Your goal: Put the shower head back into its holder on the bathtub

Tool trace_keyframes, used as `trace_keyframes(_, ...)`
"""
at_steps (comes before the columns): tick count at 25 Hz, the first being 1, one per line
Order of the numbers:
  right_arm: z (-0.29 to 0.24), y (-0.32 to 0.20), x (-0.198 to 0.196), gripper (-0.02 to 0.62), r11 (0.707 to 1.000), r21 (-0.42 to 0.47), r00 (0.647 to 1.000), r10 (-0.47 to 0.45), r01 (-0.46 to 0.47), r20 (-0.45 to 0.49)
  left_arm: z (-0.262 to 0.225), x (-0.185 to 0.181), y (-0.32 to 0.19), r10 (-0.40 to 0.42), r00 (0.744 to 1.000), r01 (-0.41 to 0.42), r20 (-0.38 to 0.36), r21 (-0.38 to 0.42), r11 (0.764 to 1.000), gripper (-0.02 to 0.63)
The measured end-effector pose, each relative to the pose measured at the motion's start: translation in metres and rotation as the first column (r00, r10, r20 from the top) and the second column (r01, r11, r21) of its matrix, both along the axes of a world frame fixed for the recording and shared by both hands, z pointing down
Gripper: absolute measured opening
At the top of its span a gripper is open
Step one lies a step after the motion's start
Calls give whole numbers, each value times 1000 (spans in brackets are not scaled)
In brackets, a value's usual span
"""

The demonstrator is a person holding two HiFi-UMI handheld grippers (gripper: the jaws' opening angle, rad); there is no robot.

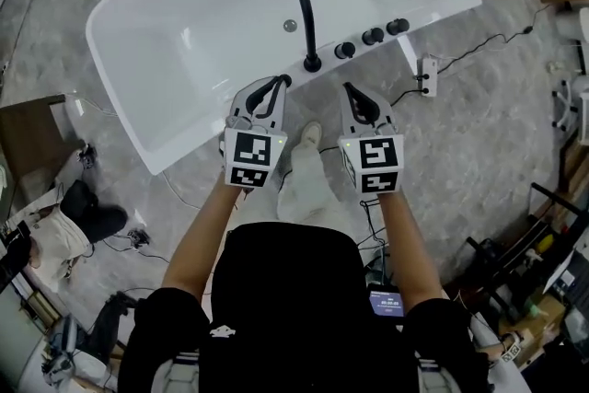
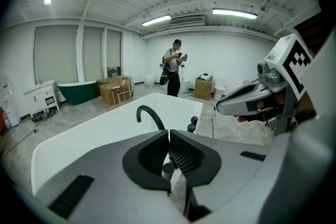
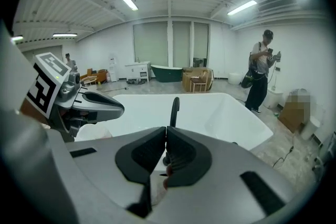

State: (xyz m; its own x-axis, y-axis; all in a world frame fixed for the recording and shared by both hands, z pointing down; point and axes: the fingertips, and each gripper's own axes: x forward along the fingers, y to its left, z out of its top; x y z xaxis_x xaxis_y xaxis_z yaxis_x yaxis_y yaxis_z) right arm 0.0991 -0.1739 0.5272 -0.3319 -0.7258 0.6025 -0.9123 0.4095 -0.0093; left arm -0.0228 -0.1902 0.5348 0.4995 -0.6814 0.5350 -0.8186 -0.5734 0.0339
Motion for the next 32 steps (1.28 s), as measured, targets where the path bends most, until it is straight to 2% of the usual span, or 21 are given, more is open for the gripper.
trace_keyframes(9, -83, 12, 1, 21, 990, 136, 999, 33, -32, -3, -87, -4, 17, 44, 997, -41, -60, 58, 997, 14)
trace_keyframes(13, -121, 16, -4, 21, 977, 209, 999, 39, -39, 3, -127, -6, 22, 69, 996, -62, -53, 129, 990, 14)
trace_keyframes(20, -180, 27, -1, 21, 951, 299, 997, 61, -71, 43, -186, -14, 31, 62, 996, -47, -61, 224, 973, 14)
trace_keyframes(32, -259, 37, 2, 21, 888, 445, 993, 91, -117, 81, -284, -8, 50, 120, 985, -63, -126, 389, 919, 14)
